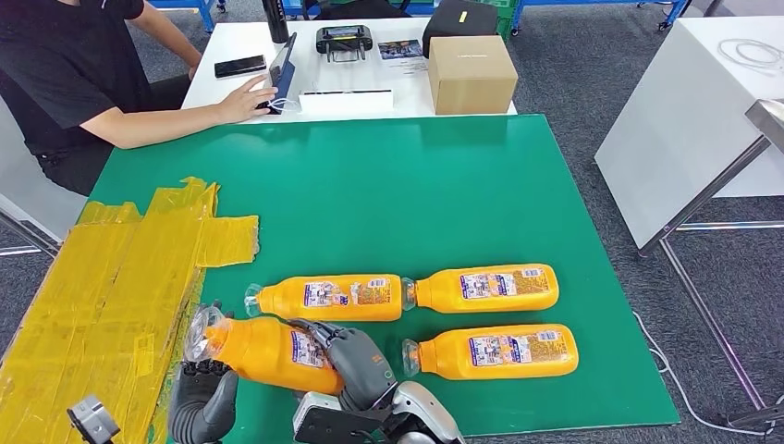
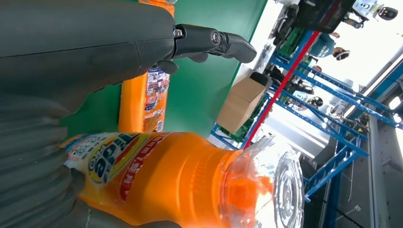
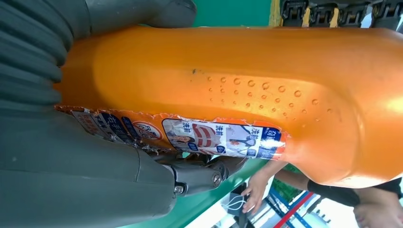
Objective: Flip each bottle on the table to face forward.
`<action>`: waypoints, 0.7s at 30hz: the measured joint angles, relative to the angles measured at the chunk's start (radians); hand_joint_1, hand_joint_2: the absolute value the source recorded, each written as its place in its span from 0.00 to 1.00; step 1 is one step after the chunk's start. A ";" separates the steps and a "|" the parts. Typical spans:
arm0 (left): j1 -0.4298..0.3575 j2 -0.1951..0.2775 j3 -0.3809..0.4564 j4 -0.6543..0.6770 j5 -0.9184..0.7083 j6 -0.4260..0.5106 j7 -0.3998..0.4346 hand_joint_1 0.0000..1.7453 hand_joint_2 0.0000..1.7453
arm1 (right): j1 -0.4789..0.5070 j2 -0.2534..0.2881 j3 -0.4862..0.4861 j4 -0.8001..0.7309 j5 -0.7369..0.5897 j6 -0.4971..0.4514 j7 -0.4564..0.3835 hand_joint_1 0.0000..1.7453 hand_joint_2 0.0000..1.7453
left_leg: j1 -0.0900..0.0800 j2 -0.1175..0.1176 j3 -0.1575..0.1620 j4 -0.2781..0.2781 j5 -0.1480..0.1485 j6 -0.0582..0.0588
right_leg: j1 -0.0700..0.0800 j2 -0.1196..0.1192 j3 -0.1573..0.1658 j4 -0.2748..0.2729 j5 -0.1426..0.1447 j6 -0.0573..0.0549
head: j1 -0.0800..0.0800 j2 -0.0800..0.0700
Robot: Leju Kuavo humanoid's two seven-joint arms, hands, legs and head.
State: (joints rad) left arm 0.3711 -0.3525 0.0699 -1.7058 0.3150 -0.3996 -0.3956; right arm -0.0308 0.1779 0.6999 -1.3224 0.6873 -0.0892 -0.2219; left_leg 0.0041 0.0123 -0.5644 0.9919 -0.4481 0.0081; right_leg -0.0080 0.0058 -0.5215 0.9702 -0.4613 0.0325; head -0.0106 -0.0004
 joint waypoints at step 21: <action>-0.006 0.000 0.024 0.023 0.034 -0.004 -0.004 0.00 1.00 | -0.011 -0.005 0.027 0.038 -0.010 0.017 0.005 1.00 1.00 | 0.000 0.000 0.000 0.000 0.000 0.000 | 0.000 0.000 0.000 0.000 0.000 0.000 | 0.000 0.000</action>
State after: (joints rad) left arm 0.3653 -0.3525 0.0939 -1.6824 0.3486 -0.4035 -0.3993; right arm -0.0421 0.1729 0.7267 -1.2848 0.6768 -0.0718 -0.2170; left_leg 0.0041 0.0122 -0.5645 0.9919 -0.4481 0.0081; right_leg -0.0079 0.0058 -0.5218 0.9702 -0.4613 0.0325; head -0.0107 -0.0004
